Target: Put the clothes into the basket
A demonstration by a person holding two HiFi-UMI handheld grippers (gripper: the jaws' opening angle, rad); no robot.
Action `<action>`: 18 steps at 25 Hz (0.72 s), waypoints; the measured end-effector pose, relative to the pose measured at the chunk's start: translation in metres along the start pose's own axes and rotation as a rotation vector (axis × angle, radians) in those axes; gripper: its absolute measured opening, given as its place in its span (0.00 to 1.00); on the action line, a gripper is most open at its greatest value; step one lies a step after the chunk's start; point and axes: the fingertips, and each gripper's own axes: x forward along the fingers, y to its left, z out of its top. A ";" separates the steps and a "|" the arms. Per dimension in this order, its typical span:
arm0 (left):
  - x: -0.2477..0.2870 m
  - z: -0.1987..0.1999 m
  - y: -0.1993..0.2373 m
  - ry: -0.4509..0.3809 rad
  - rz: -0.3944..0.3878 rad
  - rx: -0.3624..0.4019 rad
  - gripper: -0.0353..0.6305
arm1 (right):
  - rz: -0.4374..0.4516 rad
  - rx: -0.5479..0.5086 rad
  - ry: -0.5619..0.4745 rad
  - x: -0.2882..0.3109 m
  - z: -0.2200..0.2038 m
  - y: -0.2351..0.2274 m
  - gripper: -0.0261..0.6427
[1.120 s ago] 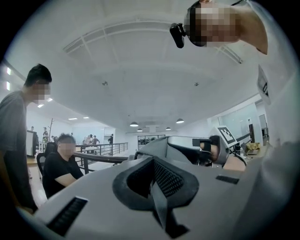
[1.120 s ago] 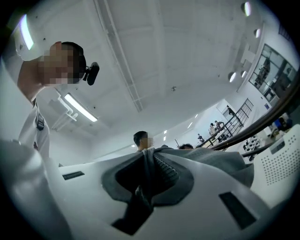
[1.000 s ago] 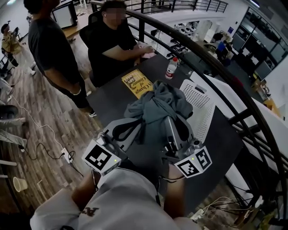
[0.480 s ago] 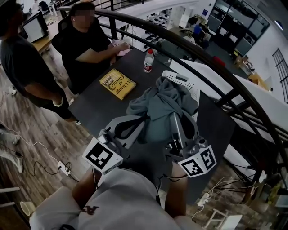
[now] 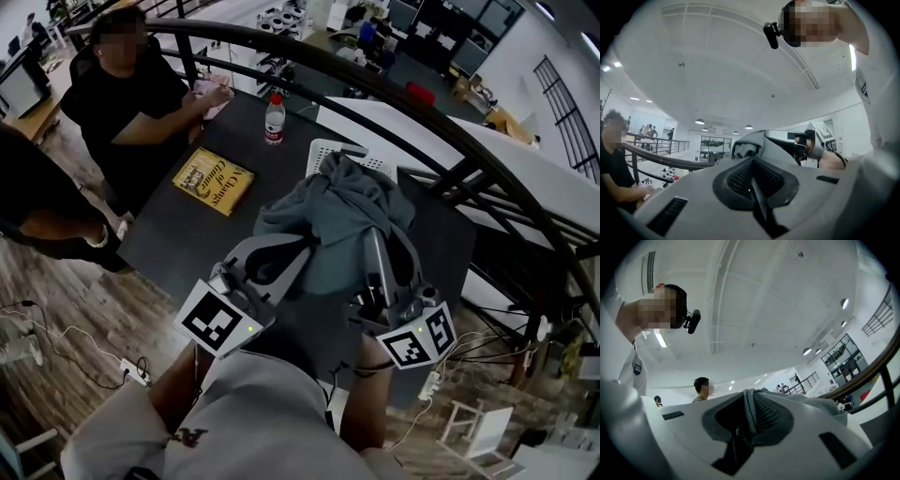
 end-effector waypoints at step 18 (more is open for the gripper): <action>0.058 -0.007 0.025 -0.018 -0.161 -0.076 0.06 | -0.200 -0.067 -0.055 0.006 0.030 -0.055 0.13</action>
